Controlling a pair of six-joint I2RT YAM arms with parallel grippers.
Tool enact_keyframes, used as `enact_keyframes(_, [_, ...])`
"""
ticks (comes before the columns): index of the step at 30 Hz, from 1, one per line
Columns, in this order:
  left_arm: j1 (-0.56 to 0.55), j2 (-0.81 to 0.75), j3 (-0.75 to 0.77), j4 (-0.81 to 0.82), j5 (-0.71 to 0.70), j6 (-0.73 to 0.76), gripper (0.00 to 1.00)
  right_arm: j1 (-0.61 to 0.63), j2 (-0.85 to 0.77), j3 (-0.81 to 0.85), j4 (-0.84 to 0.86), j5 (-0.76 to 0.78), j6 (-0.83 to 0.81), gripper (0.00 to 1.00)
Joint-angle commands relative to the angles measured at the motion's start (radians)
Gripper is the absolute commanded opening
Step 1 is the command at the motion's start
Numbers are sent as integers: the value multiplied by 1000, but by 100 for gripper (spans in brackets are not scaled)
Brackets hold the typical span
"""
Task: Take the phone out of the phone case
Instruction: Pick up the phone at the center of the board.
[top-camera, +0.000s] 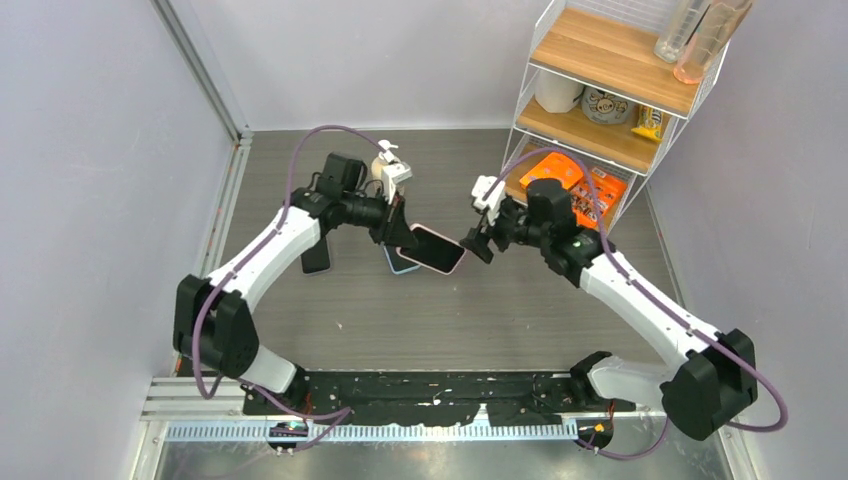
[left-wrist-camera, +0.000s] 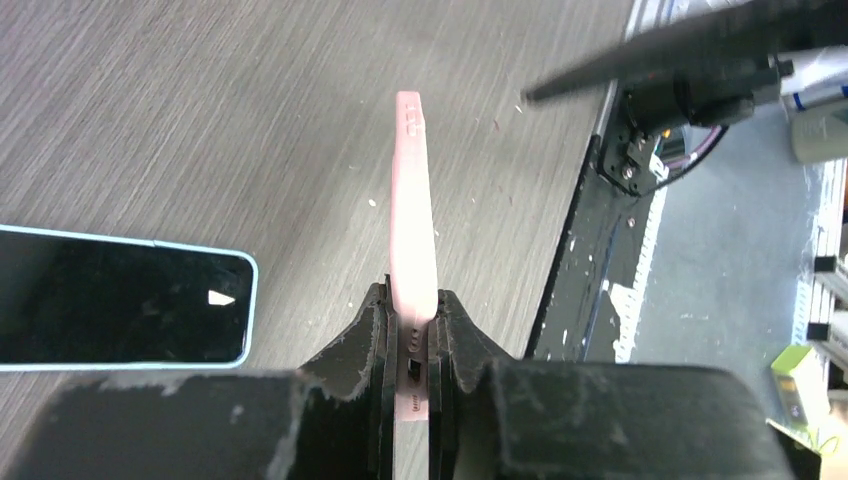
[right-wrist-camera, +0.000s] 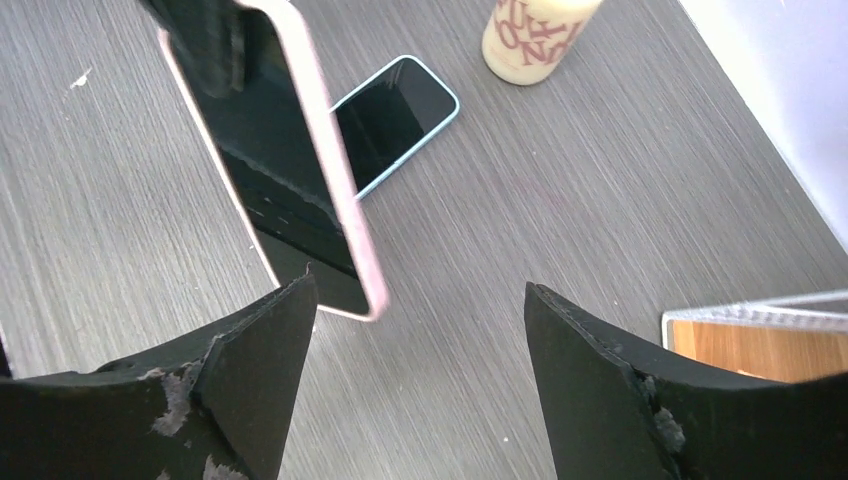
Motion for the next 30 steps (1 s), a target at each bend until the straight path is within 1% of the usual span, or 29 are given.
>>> enact_keyframes(1, [13,-161,75,-141,130,183,0,-98,-58,119,-143,-200,38,82])
enact_keyframes(5, [12,-254,115,-244,119,265,0,-113,-83,196,-318,-312,-26,82])
enact_keyframes(8, [12,-297,139,-275,135,266,0,-113,-86,226,-377,-395,-73,83])
enact_keyframes(10, [12,-317,149,-276,149,249,0,-113,-81,242,-408,-468,-84,87])
enact_keyframes(12, [12,-337,148,-262,163,225,0,-113,-70,269,-445,-512,-95,89])
enact_keyframes(16, [12,-382,121,-199,191,166,0,-112,-36,303,-493,-593,-105,90])
enact_keyframes(22, [12,-445,59,-51,231,50,0,-112,22,288,-419,-714,-34,88])
enact_keyframes(24, [12,-465,23,22,234,1,0,-112,36,266,-322,-747,27,85])
enact_keyframes(26, [12,-482,-16,83,237,-29,0,-106,46,245,-241,-763,92,79])
enact_keyframes(29, [12,-494,-54,139,236,-83,0,-100,55,216,-155,-781,188,64])
enact_keyframes(30, [12,-496,-66,159,235,-96,0,-94,57,211,-119,-783,207,55])
